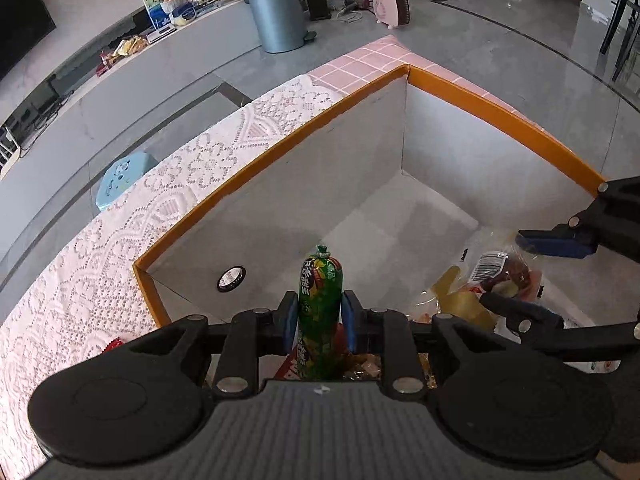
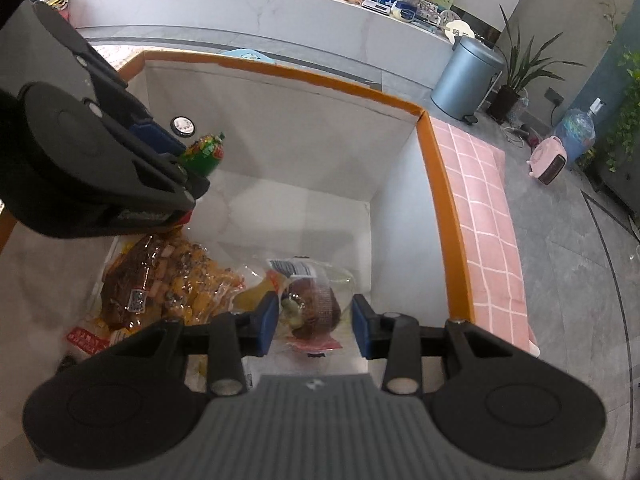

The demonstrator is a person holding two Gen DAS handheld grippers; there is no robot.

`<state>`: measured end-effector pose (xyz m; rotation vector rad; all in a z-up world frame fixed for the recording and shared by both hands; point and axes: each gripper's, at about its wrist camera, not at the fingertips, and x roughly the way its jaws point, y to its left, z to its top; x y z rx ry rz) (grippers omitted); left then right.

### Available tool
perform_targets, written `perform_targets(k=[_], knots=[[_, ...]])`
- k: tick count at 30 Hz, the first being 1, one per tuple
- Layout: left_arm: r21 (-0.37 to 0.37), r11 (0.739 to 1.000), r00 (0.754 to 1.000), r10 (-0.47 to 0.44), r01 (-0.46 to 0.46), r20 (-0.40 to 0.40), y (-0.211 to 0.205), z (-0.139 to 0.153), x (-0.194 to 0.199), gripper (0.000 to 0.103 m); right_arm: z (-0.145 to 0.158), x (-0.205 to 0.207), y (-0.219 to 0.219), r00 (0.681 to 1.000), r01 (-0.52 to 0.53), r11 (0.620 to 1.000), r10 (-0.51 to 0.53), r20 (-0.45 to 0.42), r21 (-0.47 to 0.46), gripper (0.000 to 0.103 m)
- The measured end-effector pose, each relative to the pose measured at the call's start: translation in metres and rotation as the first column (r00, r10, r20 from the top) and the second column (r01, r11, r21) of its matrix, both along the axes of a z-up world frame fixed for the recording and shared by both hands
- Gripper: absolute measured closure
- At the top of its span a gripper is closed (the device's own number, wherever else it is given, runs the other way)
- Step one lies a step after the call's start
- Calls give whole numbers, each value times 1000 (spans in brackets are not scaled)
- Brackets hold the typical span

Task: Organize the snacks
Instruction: 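Lower both items into the box and open both tools, then withdraw both tools from the box toward the red chip bag on the table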

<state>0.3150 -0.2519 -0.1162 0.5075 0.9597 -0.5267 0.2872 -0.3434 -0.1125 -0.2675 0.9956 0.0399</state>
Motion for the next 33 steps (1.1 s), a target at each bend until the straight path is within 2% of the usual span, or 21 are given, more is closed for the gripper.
perform_targets(k=[3, 5, 7, 14, 16, 21, 29, 33], knots=[[-11, 1000, 1000, -5, 5, 22, 2, 4, -2, 70, -1, 1, 1, 1000, 0, 1000, 0, -4, -6, 65], [-17, 1000, 999, -3, 4, 42, 3, 9, -3, 53, -1, 1, 3, 1000, 0, 1000, 0, -3, -14, 64], [-37, 999, 998, 5, -3, 62, 6, 17, -5, 50, 1, 1, 6, 1000, -4, 1000, 4, 0, -24, 65], [-87, 996, 994, 16, -6, 107, 17, 41, -15, 46, 5, -5, 17, 1000, -11, 998, 12, 6, -63, 60], [-97, 995, 992, 35, -23, 123, 21, 47, -18, 46, 8, -8, 22, 1000, -21, 996, 22, 15, -85, 52], [-140, 990, 991, 52, -34, 126, 35, 63, -26, 46, 18, -18, 33, 999, -35, 991, 40, 37, -129, 41], [-189, 982, 986, 60, -30, 157, 60, 85, -46, 46, 40, -37, 46, 995, -28, 987, 42, 87, -158, 38], [-204, 977, 976, 96, -56, 193, 76, 94, -59, 46, 56, -50, 54, 990, -10, 991, 28, 136, -130, 38]])
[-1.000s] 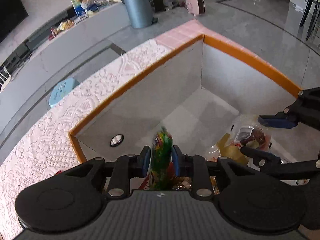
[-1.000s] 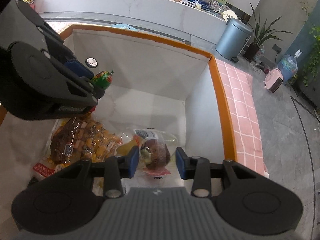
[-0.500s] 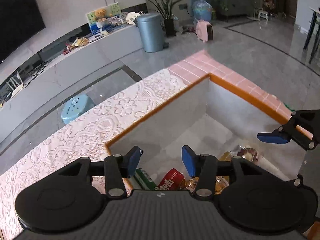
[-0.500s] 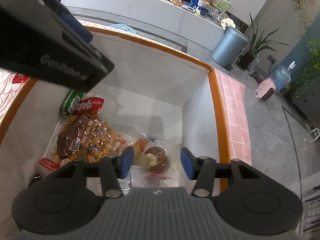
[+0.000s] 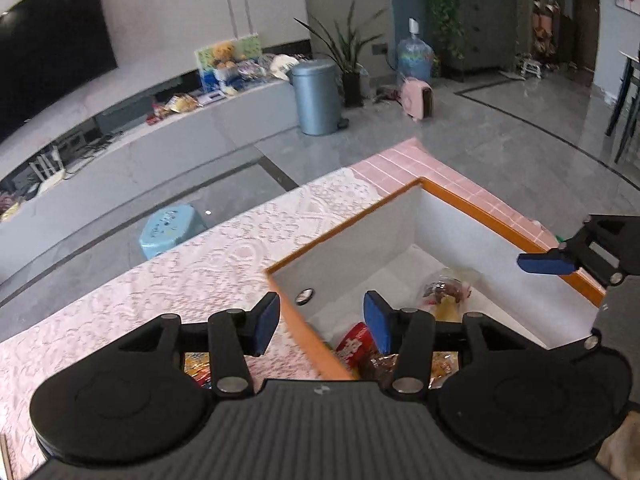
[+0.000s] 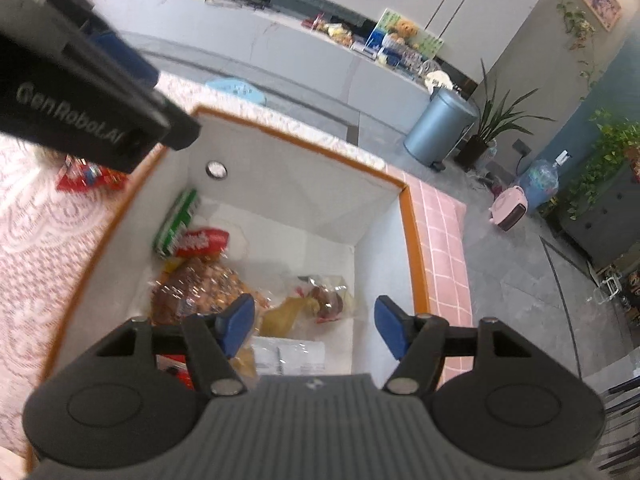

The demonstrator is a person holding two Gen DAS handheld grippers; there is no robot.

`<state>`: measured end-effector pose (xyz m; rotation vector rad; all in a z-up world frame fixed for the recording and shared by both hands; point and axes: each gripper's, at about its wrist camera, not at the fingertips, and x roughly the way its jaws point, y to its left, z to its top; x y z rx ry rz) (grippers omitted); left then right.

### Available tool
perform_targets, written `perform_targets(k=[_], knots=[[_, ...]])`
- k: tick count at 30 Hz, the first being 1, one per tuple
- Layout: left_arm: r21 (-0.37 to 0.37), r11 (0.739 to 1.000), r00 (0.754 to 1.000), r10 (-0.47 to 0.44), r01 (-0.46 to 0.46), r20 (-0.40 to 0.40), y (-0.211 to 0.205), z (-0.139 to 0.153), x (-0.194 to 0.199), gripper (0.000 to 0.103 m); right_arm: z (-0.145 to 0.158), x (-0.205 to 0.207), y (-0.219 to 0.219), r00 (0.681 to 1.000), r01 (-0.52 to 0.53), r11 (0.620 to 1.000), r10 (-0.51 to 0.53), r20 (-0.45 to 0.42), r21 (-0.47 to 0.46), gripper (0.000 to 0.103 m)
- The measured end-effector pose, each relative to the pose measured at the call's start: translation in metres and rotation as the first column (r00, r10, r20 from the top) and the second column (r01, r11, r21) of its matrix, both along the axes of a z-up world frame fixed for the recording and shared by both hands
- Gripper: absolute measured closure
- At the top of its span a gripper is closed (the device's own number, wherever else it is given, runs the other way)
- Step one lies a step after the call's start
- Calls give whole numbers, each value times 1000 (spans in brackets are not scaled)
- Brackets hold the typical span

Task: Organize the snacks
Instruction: 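Withdraw both tools from the box toward the red chip bag on the table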

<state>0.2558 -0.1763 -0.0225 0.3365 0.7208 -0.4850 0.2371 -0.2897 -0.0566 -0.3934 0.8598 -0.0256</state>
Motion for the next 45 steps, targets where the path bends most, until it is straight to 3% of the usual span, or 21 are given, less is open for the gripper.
perform_targets(k=[6, 13, 16, 18, 21, 31, 45], knots=[[-27, 999, 996, 46, -44, 74, 30, 10, -24, 46, 25, -26, 13, 991, 31, 993, -45, 129, 110, 38], [-63, 990, 976, 137, -128, 168, 67, 11, -52, 46, 40, -57, 36, 954, 39, 967, -111, 279, 250, 38], [-90, 981, 968, 185, -172, 170, 84, 6, -59, 46, 41, -69, 48, 932, 13, 948, -126, 339, 318, 37], [-96, 975, 966, 214, -201, 146, 95, 2, -60, 46, 41, -74, 60, 924, -2, 942, -126, 360, 335, 24], [-103, 965, 959, 253, -241, 130, 116, -5, -62, 46, 38, -80, 82, 912, -37, 943, -103, 398, 330, 23], [-131, 929, 933, 356, -346, 57, 174, -26, -66, 46, 11, -76, 138, 930, -78, 926, -66, 362, 370, 23], [-135, 914, 924, 377, -382, -60, 214, -63, -42, 41, -29, -33, 176, 965, -90, 931, -6, 262, 354, 19]])
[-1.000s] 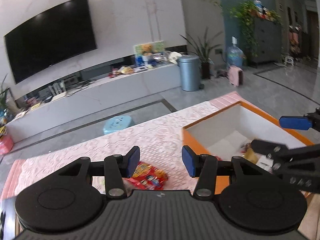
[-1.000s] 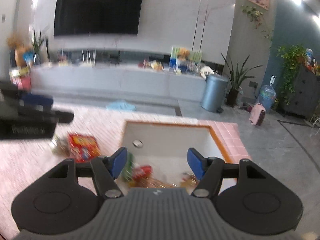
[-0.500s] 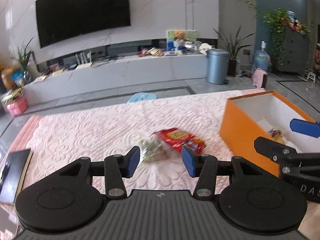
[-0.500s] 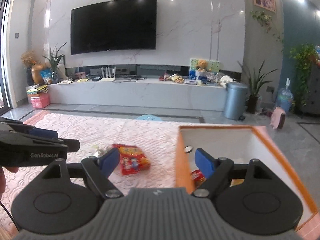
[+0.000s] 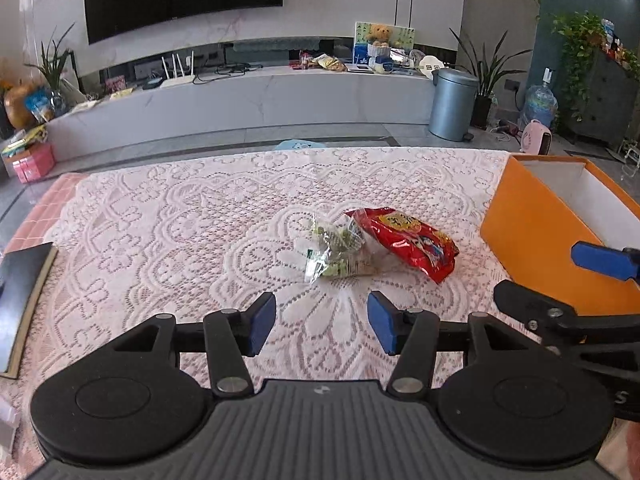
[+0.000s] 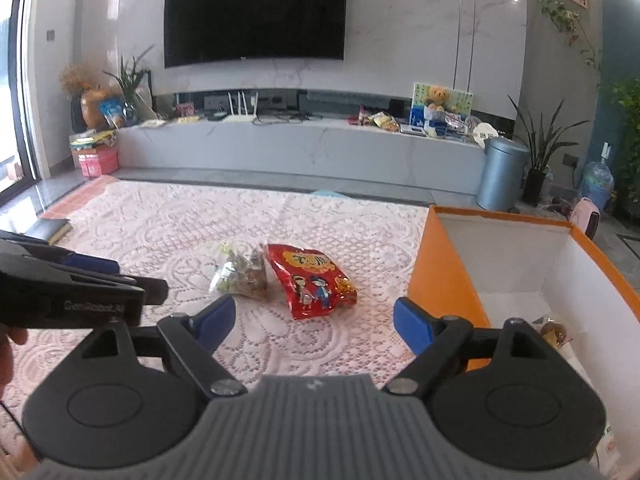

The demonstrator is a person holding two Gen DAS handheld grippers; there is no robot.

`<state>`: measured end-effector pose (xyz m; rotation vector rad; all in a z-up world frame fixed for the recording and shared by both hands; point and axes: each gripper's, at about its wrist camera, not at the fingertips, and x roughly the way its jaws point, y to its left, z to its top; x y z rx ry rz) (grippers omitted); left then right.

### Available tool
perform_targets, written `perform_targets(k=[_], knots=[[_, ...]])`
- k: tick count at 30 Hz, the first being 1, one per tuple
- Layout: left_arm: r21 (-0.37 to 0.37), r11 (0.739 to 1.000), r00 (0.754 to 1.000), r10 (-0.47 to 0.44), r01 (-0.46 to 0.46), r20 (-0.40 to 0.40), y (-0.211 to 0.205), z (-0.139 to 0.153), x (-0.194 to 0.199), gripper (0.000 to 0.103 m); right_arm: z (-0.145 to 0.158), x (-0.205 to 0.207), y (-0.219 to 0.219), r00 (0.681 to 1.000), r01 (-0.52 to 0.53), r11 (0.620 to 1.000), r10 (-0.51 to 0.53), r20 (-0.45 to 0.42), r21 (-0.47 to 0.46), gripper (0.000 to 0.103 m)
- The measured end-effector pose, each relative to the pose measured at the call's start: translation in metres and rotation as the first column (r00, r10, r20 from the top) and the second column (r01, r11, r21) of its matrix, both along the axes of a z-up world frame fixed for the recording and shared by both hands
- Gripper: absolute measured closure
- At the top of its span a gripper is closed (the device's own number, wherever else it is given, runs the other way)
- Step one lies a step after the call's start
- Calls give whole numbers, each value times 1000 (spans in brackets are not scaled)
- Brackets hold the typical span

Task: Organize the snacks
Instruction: 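Withdraw both tools from the box toward the red chip bag on the table, then grasp the clear green snack bag with left tool while right tool grasps the red chip bag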

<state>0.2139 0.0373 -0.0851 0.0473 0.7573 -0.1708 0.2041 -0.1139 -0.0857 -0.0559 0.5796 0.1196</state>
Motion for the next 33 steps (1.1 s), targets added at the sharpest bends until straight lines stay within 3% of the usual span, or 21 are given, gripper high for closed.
perform_targets(k=[5, 11, 18, 23, 30, 33], knots=[[-11, 1000, 999, -20, 20, -25, -1, -4, 24, 41, -10, 29, 1, 1000, 5, 1000, -5, -28, -14, 25], [-87, 996, 999, -13, 8, -52, 2, -15, 56, 40, -26, 62, 11, 999, -29, 998, 27, -42, -51, 28], [-59, 998, 999, -33, 32, -20, -5, -39, 88, 37, -54, 91, 30, 998, -63, 989, 59, -33, -131, 31], [-123, 992, 999, -43, 40, -27, 0, -51, 96, 34, -69, 103, 44, 995, -95, 969, 93, -16, -230, 31], [-128, 990, 998, -59, 55, -21, -4, -60, 101, 27, -82, 111, 43, 995, -97, 957, 101, -1, -273, 36], [-139, 988, 997, -68, 62, -36, -6, -65, 104, 27, -87, 116, 40, 994, -108, 963, 107, -16, -247, 36]])
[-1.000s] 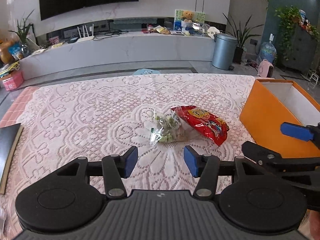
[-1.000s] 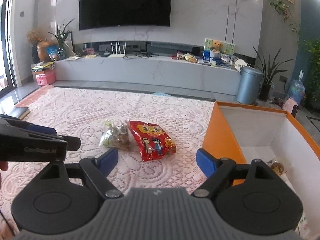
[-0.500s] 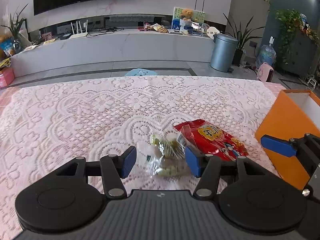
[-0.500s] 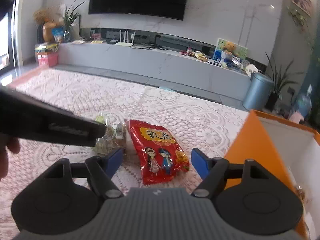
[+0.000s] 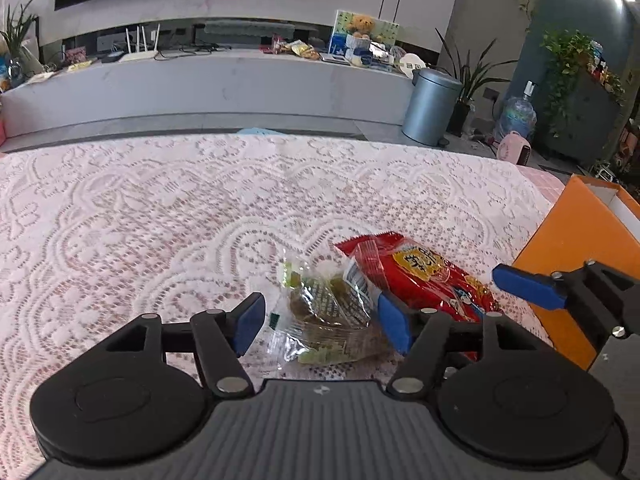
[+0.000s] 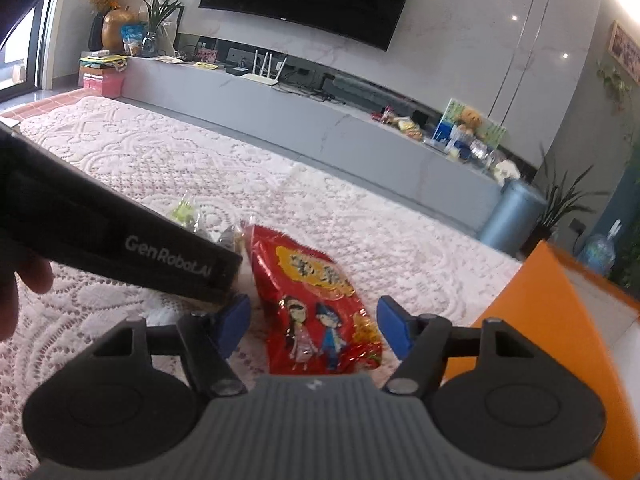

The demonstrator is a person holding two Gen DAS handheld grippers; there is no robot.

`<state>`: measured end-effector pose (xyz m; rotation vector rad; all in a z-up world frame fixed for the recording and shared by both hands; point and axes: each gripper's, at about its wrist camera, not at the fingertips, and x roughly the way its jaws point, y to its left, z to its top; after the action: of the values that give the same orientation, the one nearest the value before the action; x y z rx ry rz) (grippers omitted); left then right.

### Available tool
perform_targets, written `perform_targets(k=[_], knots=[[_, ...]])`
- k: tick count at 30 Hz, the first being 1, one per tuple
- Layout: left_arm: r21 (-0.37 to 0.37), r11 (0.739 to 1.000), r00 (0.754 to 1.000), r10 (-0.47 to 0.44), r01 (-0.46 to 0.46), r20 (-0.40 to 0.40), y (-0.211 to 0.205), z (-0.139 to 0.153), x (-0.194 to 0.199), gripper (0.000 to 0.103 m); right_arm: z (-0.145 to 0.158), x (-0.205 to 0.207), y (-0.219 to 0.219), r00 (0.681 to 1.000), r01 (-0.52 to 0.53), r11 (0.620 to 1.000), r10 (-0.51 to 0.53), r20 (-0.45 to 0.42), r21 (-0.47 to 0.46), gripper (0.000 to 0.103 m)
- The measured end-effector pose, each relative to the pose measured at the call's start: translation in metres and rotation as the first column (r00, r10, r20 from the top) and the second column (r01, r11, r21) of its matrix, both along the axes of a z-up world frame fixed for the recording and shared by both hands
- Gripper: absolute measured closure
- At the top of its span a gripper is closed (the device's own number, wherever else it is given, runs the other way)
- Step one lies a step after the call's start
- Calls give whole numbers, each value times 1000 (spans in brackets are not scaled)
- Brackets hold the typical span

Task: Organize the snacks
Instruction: 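Grasp the clear green snack bag with left tool while right tool grasps the red chip bag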

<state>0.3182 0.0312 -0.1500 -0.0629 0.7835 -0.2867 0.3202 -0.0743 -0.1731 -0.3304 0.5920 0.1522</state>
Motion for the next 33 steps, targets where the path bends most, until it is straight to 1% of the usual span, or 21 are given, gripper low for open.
perform_targets(k=[4, 10, 11, 14, 15, 17, 18, 19, 20, 21, 25, 28, 33], knots=[[-6, 1000, 1000, -7, 7, -5, -1, -4, 2, 26, -6, 5, -3, 1000, 3, 1000, -3, -25, 22, 39], [-27, 1000, 1000, -11, 10, -25, -1, -11, 6, 26, -17, 9, -1, 1000, 7, 1000, -7, -19, -8, 40], [-26, 1000, 1000, -12, 11, -24, -1, -11, 6, 28, -18, 8, 1, 1000, 6, 1000, -6, -14, -19, 40], [-26, 1000, 1000, -19, 18, -23, -3, -11, 5, 32, -21, 7, 3, 1000, 9, 999, -9, -1, -41, 49], [-23, 1000, 1000, -20, 20, -21, -4, -11, 5, 33, -21, 7, 3, 1000, 12, 999, -12, 1, -50, 50], [-29, 999, 999, -27, 27, -24, -5, -10, 4, 42, -20, 6, 3, 1000, 15, 998, -14, 9, -56, 53], [-31, 999, 999, -29, 28, -24, -5, -10, 4, 42, -20, 5, 3, 1000, 13, 998, -12, 13, -66, 54], [-28, 999, 999, -29, 28, -23, -6, -9, 3, 44, -20, 4, 4, 1000, 12, 997, -10, 17, -79, 58], [-28, 999, 999, -32, 31, -20, -6, -9, 2, 46, -20, 3, 5, 1000, 10, 995, -8, 23, -98, 58], [-28, 999, 999, -35, 35, -19, -6, -8, 1, 47, -21, 2, 6, 1000, 8, 994, -4, 30, -112, 59], [-7, 999, 999, -40, 40, -1, -9, -5, -4, 50, -18, -2, 6, 999, 7, 993, -2, 42, -119, 62], [-34, 999, 999, -35, 36, 7, -8, 2, -8, 50, -12, -5, 5, 998, 14, 993, -7, 57, -119, 63], [-53, 999, 1000, 2, -1, 19, -2, 16, -19, 50, -1, -10, -3, 998, 32, 996, -26, 62, -84, 64]])
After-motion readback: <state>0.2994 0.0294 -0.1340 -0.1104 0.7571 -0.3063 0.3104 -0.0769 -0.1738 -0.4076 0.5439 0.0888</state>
